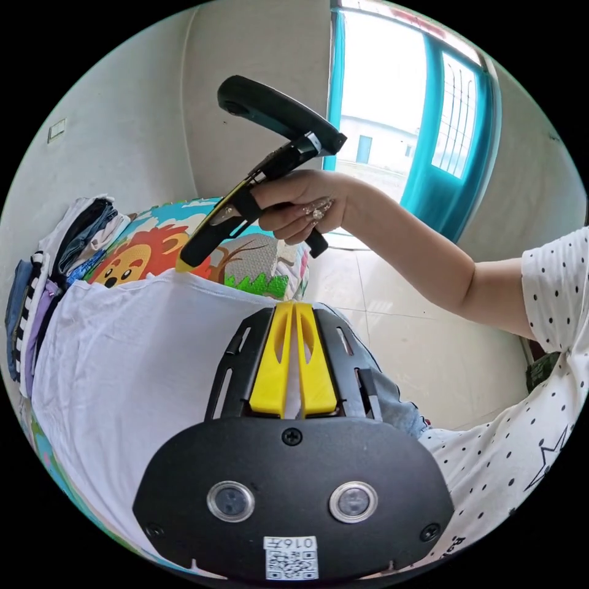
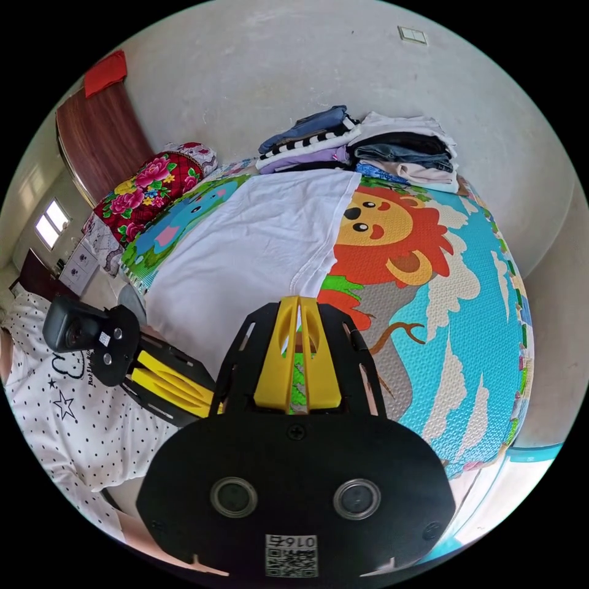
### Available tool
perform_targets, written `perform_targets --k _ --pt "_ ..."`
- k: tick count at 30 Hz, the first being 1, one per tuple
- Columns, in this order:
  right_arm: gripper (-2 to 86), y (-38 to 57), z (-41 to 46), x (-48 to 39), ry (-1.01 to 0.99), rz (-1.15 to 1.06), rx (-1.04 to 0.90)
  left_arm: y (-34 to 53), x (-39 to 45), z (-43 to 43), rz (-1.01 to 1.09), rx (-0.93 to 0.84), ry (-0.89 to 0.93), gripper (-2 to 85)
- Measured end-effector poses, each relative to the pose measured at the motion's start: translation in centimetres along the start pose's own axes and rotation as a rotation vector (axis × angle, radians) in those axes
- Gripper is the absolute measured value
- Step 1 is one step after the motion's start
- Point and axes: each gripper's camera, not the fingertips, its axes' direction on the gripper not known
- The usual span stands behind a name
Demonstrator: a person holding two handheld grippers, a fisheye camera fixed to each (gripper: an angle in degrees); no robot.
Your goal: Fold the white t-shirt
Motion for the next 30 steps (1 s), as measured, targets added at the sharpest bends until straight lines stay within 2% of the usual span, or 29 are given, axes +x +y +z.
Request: perform_targets --k 4,10,13,16,19,21,23,27,30 --pt "7.7 1.3 -1.3 -0.1 -0.009 0.008 0.019 1.0 0.4 1.7 -0.003 -0.02 0.016 -0.9" --pt "4.3 2.8 0.4 -0.2 0.036 0.03 -0.058 3.8 0.5 4.9 -0.052 -0.064 0.046 1.5" --pt "2.1 3.6 0.1 -0.5 0.13 0.054 -0.073 5.2 0.6 3.7 -0.091 -0.036 0.077 5.9" --pt "2.3 5.1 -2.2 -1.0 0.069 0.075 0.023 8.0 -0.4 0.3 -0.167 -0.001 0.07 7.6" --pt "5.9 7.4 -4.3 -2.5 0.008 0.064 0.113 13.8 -2.6 -4.2 -0.323 0.027 -0.078 7.9" --pt "7.5 8.6 -4.5 -3.5 -0.01 0.054 0.109 19.8 -3.9 -7.7 -0.508 0.016 -0.255 8.2" --pt "8.9 9.8 -3.7 -4.5 -0.038 0.05 0.057 24.5 -4.1 -9.7 -0.641 -0.021 -0.343 8.6" --pt "10.5 11.2 -2.7 -5.5 -0.054 0.065 -0.019 32.9 -2.3 -12.5 -0.875 -0.066 -0.394 9.5" --pt "10.8 12.1 -3.2 -6.1 -0.081 0.086 -0.009 36.1 -0.8 -13.2 -0.94 -0.059 -0.39 9.5"
